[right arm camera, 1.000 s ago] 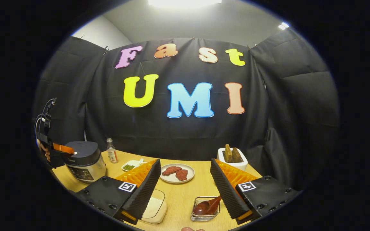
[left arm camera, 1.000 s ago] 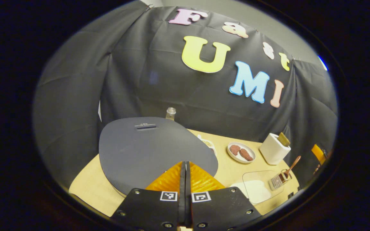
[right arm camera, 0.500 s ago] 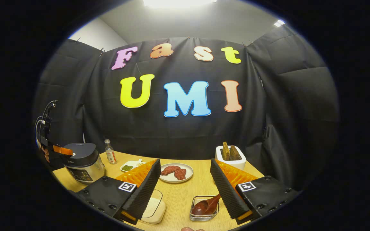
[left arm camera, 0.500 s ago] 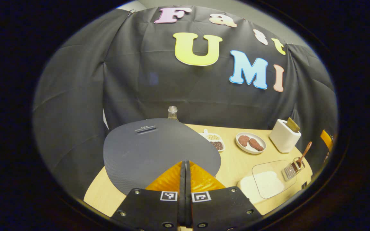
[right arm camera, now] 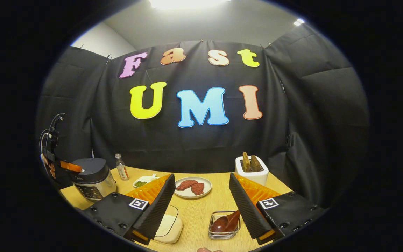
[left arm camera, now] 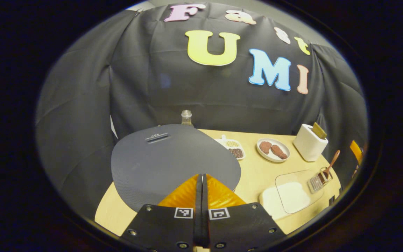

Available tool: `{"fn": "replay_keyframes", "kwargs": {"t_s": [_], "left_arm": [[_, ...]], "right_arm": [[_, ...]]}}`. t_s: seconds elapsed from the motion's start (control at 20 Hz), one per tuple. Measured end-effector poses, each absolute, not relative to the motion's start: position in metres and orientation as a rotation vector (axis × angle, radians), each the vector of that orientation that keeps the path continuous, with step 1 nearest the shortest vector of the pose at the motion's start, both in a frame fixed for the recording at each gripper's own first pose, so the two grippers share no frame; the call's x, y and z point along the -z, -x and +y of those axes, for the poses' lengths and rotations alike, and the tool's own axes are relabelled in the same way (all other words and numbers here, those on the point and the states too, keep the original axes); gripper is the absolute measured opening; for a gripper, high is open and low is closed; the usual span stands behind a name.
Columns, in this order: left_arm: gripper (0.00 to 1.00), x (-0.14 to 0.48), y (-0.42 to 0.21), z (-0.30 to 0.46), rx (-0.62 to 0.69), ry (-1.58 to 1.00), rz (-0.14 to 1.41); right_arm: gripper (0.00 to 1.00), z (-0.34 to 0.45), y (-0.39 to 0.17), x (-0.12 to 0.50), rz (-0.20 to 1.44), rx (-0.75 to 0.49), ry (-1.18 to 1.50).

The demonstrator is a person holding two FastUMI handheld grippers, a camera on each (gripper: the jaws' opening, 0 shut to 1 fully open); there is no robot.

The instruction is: Close the left gripper, press the button to open the rice cooker; take a wooden spoon from the chopstick holder with the right hand, scoop a spoonful of rice and pour it into the rice cooker, then put the wooden spoon back into the chopstick holder.

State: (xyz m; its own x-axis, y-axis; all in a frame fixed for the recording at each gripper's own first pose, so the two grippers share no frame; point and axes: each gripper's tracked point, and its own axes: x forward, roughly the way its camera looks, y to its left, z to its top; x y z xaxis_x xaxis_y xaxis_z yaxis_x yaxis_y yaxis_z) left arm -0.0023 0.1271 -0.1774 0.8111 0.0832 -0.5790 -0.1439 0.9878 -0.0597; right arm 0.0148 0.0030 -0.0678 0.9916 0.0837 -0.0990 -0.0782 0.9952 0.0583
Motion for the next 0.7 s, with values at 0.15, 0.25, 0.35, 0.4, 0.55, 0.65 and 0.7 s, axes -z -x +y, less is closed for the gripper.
{"fn": "replay_keyframes", "kwargs": {"t_s": [0.15,0.25,0.35,0.4,0.55,0.65,0.7], "left_arm": [[0.02,0.163,-0.001,0.130,-0.159,0.096,0.572],[0.02,0.152,-0.002,0.133,-0.190,0.079,0.543],[0.01,0.126,-0.001,0.136,-0.230,0.053,0.469],[0.02,0.108,0.001,0.137,-0.247,0.039,0.416],[0.02,0.043,0.008,0.136,-0.288,0.063,0.253],[0.00,0.010,0.017,0.129,-0.269,0.102,0.172],[0.01,0.004,0.023,0.126,-0.264,0.103,0.147]], "right_arm": [[0.99,-0.006,-0.011,0.069,0.116,-0.068,-0.030],[0.99,-0.015,-0.007,0.064,0.108,-0.048,-0.018],[0.98,-0.021,-0.004,0.059,0.095,-0.036,-0.029],[0.99,-0.023,-0.003,0.057,0.091,-0.032,-0.037],[0.99,-0.028,0.001,0.055,0.091,-0.017,-0.044],[0.98,-0.024,0.004,0.051,0.082,-0.032,-0.058],[0.98,-0.023,0.005,0.048,0.076,-0.041,-0.063]]}}
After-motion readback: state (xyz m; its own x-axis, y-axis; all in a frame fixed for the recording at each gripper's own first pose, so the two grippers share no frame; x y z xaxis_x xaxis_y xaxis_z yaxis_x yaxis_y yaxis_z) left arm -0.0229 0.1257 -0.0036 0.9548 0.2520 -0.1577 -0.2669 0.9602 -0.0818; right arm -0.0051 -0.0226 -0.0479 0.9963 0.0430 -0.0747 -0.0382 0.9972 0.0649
